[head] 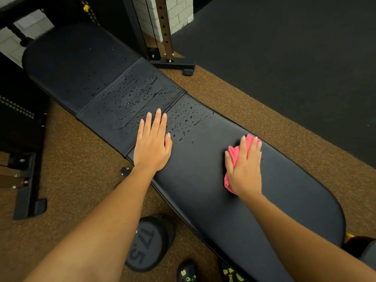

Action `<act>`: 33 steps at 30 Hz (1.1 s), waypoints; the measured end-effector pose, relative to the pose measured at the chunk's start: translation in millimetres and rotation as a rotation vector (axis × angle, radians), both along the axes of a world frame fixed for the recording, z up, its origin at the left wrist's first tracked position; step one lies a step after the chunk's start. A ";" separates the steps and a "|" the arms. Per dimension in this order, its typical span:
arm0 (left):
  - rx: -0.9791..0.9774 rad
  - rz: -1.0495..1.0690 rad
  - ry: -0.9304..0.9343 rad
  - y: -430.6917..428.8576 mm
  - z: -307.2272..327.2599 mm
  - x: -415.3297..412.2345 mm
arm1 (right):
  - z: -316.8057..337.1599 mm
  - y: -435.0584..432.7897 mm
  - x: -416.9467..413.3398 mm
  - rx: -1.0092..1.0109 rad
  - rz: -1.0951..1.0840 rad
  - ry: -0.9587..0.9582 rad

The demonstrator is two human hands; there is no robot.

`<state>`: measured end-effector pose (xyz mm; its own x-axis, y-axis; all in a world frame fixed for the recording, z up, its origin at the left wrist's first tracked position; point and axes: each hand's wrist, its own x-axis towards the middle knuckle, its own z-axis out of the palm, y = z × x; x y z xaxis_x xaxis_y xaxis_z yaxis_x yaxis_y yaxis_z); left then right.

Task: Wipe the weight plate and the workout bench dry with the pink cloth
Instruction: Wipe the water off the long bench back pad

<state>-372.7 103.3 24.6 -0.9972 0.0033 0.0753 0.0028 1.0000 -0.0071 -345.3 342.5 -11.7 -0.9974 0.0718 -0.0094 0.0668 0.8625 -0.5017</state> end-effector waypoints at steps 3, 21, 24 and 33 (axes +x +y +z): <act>0.006 -0.002 0.003 -0.1 -0.2 0.1 | 0.0 8.8 -14.8 -0.061 -0.053 -0.006; -0.004 0.010 0.007 1.6 -2.2 0.9 | -7.6 24.9 -14.4 -0.174 -0.261 -0.038; -0.013 0.008 0.008 1.7 -1.9 0.5 | -7.5 12.1 -1.0 -0.165 -0.177 -0.015; 0.002 0.006 0.013 1.0 -2.2 0.1 | 13.0 62.6 1.7 -0.413 -0.365 0.147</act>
<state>-372.6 104.3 22.4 -0.9961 -0.0024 0.0884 -0.0028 1.0000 -0.0051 -343.6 405.1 1.3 -0.9016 0.4317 0.0268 0.2280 0.5270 -0.8187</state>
